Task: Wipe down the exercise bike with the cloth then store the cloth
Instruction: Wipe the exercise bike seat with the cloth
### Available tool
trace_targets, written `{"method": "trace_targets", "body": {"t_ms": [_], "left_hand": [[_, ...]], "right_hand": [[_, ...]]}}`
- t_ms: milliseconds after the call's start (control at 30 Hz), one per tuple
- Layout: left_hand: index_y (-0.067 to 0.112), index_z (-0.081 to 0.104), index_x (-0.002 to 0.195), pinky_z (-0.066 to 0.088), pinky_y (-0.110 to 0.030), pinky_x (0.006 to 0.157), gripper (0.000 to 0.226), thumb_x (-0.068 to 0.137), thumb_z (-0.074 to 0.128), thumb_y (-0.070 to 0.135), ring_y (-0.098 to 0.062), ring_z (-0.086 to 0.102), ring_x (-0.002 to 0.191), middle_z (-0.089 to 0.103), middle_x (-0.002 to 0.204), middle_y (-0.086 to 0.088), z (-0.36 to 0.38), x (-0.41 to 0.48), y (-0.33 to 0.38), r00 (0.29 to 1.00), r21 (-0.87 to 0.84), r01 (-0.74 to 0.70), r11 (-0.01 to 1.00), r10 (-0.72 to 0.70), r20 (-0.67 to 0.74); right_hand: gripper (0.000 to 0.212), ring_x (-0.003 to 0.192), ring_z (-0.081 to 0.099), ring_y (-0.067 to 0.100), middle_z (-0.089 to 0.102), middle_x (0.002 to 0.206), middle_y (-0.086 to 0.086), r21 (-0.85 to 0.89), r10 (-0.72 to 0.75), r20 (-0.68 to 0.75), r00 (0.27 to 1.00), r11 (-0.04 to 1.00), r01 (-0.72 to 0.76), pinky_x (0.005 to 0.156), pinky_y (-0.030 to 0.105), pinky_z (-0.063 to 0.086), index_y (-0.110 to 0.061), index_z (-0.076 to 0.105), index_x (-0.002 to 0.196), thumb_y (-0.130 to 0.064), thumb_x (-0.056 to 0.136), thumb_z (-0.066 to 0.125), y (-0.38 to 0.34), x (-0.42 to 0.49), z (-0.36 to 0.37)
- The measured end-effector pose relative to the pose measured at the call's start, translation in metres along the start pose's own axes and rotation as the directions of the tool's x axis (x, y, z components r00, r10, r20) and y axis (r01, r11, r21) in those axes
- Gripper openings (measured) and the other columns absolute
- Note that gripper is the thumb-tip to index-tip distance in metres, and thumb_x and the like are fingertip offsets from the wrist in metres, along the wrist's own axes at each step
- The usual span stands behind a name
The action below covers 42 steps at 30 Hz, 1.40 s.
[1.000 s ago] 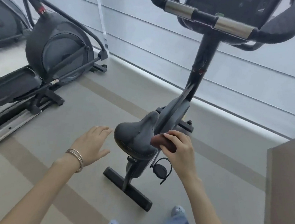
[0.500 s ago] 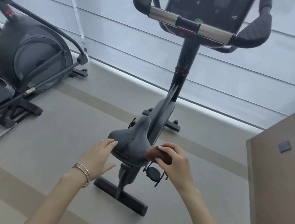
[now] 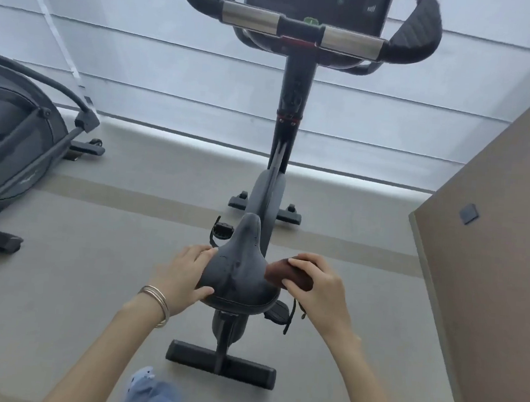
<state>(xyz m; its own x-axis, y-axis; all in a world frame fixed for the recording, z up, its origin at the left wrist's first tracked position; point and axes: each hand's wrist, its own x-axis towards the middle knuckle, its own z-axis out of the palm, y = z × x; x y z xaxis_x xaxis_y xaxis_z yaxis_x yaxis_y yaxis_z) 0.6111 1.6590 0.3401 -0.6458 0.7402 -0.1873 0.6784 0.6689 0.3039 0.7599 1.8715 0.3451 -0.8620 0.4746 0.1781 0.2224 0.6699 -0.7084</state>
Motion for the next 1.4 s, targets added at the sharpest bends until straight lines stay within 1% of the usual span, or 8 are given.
{"method": "trace_targets", "body": {"t_ms": [133,267,400,500,1033,1267,1333,1400], "left_hand": [[0.017,0.020,0.145,0.023,-0.028,0.114,0.074,0.086,0.059,0.038,-0.017,0.023,0.137,0.025,0.150,0.001,-0.017,0.017,-0.044,0.978,0.056,-0.204,0.977,0.200,0.062],[0.018,0.021,0.145,0.025,-0.027,0.112,0.074,0.085,0.060,0.038,-0.018,0.026,0.135,0.027,0.149,0.002,-0.039,0.022,-0.105,0.944,0.096,-0.321,0.942,0.311,0.108],[0.022,0.018,0.145,0.026,-0.025,0.111,0.072,0.087,0.056,0.041,-0.015,0.023,0.136,0.023,0.150,0.007,-0.054,0.032,-0.138,0.890,0.151,-0.440,0.885,0.407,0.207],[0.021,0.022,0.144,0.033,-0.030,0.110,0.072,0.085,0.060,0.038,-0.016,0.025,0.136,0.027,0.149,0.005,-0.055,0.046,-0.133,0.855,0.095,-0.497,0.862,0.469,0.220],[0.021,0.024,0.143,0.036,-0.032,0.108,0.073,0.084,0.063,0.034,-0.018,0.028,0.134,0.030,0.147,0.002,-0.044,0.113,-0.092,0.749,0.072,-0.637,0.768,0.594,0.293],[0.023,0.026,0.142,0.039,-0.031,0.104,0.069,0.084,0.063,0.030,-0.018,0.032,0.133,0.033,0.147,0.004,-0.039,0.186,-0.067,0.592,0.091,-0.797,0.597,0.741,0.318],[0.024,0.027,0.141,0.039,-0.031,0.103,0.068,0.084,0.063,0.028,-0.017,0.033,0.132,0.033,0.146,0.006,-0.038,0.212,-0.057,0.525,0.086,-0.844,0.529,0.781,0.338],[0.024,0.028,0.141,0.038,-0.031,0.103,0.068,0.083,0.064,0.028,-0.017,0.035,0.131,0.034,0.146,0.005,-0.037,0.239,-0.051,0.442,0.070,-0.891,0.448,0.821,0.361]], "right_hand": [[0.035,0.107,0.053,0.015,0.057,0.115,-0.004,-0.046,0.115,-0.176,0.978,0.991,-0.125,0.095,0.024,0.042,-0.018,0.069,0.104,-0.014,0.071,0.079,-0.034,0.001,0.037],[0.039,0.118,0.048,0.021,0.050,0.130,0.005,-0.051,0.299,-0.287,0.910,0.944,-0.326,0.104,0.033,0.040,-0.017,0.067,0.108,-0.012,0.071,0.079,-0.073,-0.006,0.069],[0.037,0.101,0.054,0.014,0.059,0.115,0.000,-0.020,0.414,-0.372,0.831,0.891,-0.453,0.094,0.025,0.044,-0.017,0.068,0.105,-0.011,0.071,0.078,-0.096,-0.025,0.079],[0.034,0.098,0.058,0.016,0.063,0.110,-0.001,-0.034,0.469,-0.391,0.792,0.852,-0.522,0.089,0.023,0.043,-0.018,0.069,0.102,-0.012,0.070,0.078,-0.100,-0.043,0.082],[0.033,0.097,0.061,0.021,0.064,0.111,-0.005,-0.064,0.464,-0.444,0.766,0.837,-0.544,0.084,0.034,0.051,-0.020,0.070,0.099,-0.010,0.068,0.077,-0.071,-0.018,0.099],[0.035,0.096,0.061,0.020,0.066,0.107,-0.007,-0.004,0.547,-0.542,0.638,0.757,-0.653,0.083,0.031,0.049,-0.021,0.070,0.097,-0.009,0.066,0.078,-0.069,-0.002,0.117],[0.034,0.096,0.061,0.019,0.066,0.107,-0.007,0.024,0.568,-0.611,0.551,0.709,-0.704,0.083,0.029,0.047,-0.020,0.071,0.097,-0.010,0.066,0.079,-0.074,0.008,0.128],[0.034,0.097,0.061,0.021,0.066,0.107,-0.005,0.093,0.589,-0.691,0.418,0.646,-0.758,0.086,0.032,0.049,-0.019,0.071,0.097,-0.010,0.066,0.080,-0.081,0.018,0.138]]}}
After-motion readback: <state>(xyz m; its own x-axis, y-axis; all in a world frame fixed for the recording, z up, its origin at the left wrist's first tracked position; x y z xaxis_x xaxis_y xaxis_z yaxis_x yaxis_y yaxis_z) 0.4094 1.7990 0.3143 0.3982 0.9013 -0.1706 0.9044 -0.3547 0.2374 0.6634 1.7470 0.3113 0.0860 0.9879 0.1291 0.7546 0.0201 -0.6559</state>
